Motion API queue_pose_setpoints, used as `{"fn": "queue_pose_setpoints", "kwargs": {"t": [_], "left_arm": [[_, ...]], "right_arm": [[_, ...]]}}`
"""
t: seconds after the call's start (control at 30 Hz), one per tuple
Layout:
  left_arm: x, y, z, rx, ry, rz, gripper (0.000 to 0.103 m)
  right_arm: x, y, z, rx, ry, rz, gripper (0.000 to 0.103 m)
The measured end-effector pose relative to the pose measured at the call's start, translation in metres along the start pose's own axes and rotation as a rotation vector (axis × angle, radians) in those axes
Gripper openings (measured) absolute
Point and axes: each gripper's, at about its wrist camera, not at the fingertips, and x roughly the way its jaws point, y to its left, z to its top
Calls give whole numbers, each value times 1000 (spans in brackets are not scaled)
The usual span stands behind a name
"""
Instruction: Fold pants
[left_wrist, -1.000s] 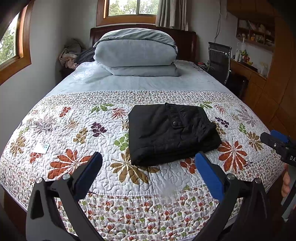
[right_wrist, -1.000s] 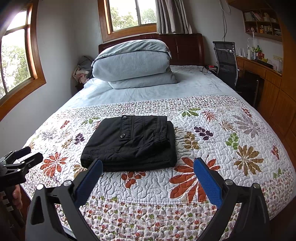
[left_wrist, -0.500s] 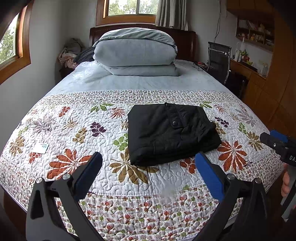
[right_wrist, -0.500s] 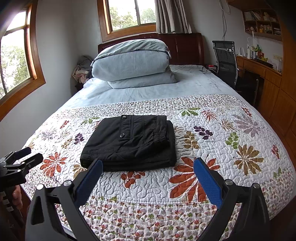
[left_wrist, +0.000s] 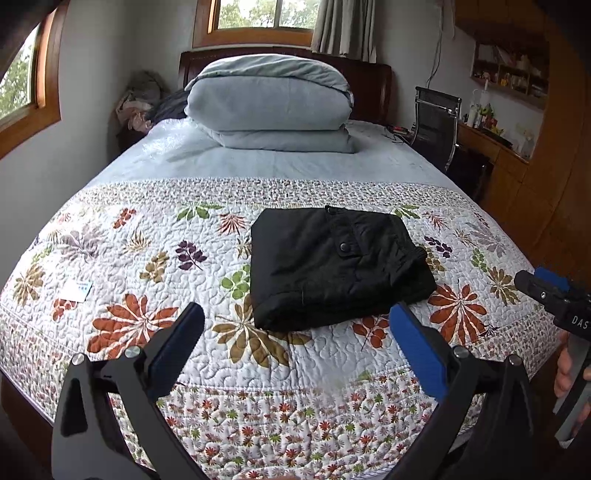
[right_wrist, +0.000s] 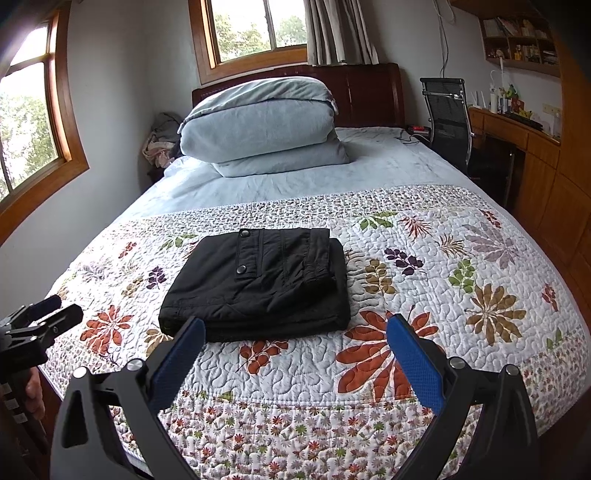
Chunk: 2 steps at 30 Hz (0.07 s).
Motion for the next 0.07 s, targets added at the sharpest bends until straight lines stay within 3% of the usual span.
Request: {"fn": "queue_pose_setpoints", "kwargs": {"t": [0.07], "left_arm": [[2, 0, 0, 8, 7, 8, 100]], "right_arm": [[1, 0, 0, 0, 3, 2, 99]]}}
